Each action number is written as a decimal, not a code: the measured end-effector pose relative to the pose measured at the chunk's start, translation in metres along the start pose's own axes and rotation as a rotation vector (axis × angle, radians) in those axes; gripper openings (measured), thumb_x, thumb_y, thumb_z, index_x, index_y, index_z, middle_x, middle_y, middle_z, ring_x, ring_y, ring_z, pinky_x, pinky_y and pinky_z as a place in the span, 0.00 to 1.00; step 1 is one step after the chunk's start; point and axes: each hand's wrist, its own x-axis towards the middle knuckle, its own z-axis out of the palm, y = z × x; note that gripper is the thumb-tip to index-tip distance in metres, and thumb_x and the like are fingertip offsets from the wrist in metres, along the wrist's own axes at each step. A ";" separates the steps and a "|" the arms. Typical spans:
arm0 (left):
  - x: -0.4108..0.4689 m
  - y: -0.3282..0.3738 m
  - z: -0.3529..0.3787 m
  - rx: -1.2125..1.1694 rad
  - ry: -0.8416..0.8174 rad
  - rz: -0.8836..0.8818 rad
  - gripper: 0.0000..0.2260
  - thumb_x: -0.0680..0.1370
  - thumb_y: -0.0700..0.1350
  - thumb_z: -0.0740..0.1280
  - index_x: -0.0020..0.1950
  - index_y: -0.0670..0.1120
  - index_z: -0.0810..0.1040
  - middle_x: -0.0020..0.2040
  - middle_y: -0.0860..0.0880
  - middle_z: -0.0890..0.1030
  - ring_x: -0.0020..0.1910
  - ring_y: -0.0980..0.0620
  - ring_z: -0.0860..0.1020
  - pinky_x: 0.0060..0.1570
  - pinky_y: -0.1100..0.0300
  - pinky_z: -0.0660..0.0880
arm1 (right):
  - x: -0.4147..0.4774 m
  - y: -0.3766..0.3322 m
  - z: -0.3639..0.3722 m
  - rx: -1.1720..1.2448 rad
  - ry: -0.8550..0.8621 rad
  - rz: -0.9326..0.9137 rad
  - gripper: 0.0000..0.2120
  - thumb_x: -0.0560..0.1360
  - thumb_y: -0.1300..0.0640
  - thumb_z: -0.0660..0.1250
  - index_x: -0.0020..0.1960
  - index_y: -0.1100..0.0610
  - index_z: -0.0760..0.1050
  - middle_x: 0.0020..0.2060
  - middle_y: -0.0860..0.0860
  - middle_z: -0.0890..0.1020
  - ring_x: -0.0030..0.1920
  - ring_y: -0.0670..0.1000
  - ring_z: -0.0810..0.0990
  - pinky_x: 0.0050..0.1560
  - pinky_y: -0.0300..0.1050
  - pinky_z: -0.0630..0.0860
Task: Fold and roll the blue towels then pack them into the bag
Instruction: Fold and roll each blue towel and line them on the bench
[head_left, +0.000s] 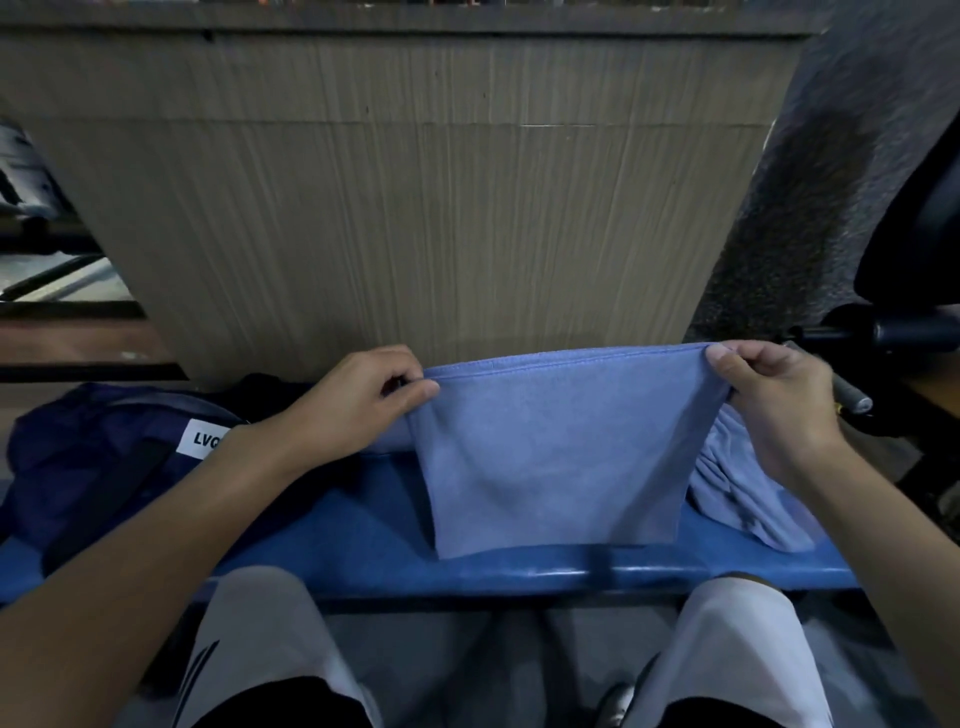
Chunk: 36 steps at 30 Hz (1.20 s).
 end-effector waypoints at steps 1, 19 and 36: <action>-0.001 0.001 0.000 -0.019 0.016 -0.027 0.14 0.75 0.58 0.62 0.37 0.49 0.75 0.36 0.51 0.75 0.34 0.56 0.71 0.38 0.63 0.68 | 0.000 0.001 -0.002 0.005 -0.007 -0.005 0.29 0.49 0.30 0.77 0.39 0.51 0.83 0.37 0.52 0.83 0.43 0.52 0.79 0.49 0.51 0.77; 0.003 0.017 -0.009 -0.222 0.382 -0.223 0.08 0.73 0.40 0.74 0.35 0.49 0.81 0.31 0.53 0.81 0.30 0.61 0.74 0.32 0.70 0.71 | 0.000 -0.002 -0.003 -0.018 -0.087 -0.073 0.22 0.56 0.33 0.76 0.37 0.50 0.81 0.35 0.50 0.80 0.39 0.48 0.75 0.40 0.42 0.72; 0.004 0.009 -0.011 -0.219 0.232 -0.167 0.14 0.77 0.35 0.69 0.48 0.56 0.79 0.38 0.56 0.81 0.38 0.65 0.77 0.46 0.72 0.73 | 0.001 -0.008 -0.008 -0.010 -0.116 -0.088 0.27 0.51 0.33 0.79 0.37 0.52 0.78 0.33 0.49 0.82 0.35 0.46 0.78 0.38 0.38 0.78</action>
